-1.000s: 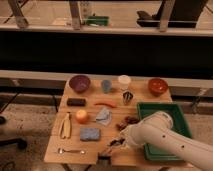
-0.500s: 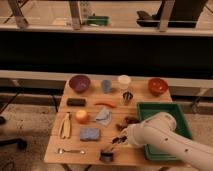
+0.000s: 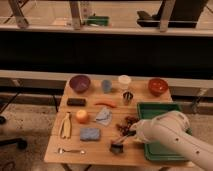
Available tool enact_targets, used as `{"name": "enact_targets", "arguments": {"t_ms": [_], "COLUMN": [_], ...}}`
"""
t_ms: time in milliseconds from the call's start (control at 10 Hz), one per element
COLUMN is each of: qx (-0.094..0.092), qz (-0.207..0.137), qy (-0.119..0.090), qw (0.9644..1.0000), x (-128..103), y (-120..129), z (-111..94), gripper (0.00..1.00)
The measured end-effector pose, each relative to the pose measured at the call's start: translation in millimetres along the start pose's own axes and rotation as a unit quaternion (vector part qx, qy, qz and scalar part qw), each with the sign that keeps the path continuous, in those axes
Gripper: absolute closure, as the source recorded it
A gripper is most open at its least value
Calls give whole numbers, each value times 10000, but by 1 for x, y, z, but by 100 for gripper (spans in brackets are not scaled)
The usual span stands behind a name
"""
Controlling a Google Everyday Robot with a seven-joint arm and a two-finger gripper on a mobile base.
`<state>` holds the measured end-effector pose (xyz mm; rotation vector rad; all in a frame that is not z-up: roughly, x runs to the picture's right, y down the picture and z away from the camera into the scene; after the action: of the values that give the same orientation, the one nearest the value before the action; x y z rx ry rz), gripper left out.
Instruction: Wipe table surface with brush
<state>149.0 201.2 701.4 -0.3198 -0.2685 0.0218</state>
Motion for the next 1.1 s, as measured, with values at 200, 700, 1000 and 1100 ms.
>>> {"name": "enact_targets", "arguments": {"t_ms": [200,700,1000,1100], "qx": [57,1,-104,-116], "qz": [11,-265,-354,-373], "qy": [192,213,214,242], "qw": [9998,9994,9991,9989], "x": [8,-31,-42,-42], "y": [-17,-25,4,13], "z": [8,33,26,21], "gripper": [100,100,100,100]}}
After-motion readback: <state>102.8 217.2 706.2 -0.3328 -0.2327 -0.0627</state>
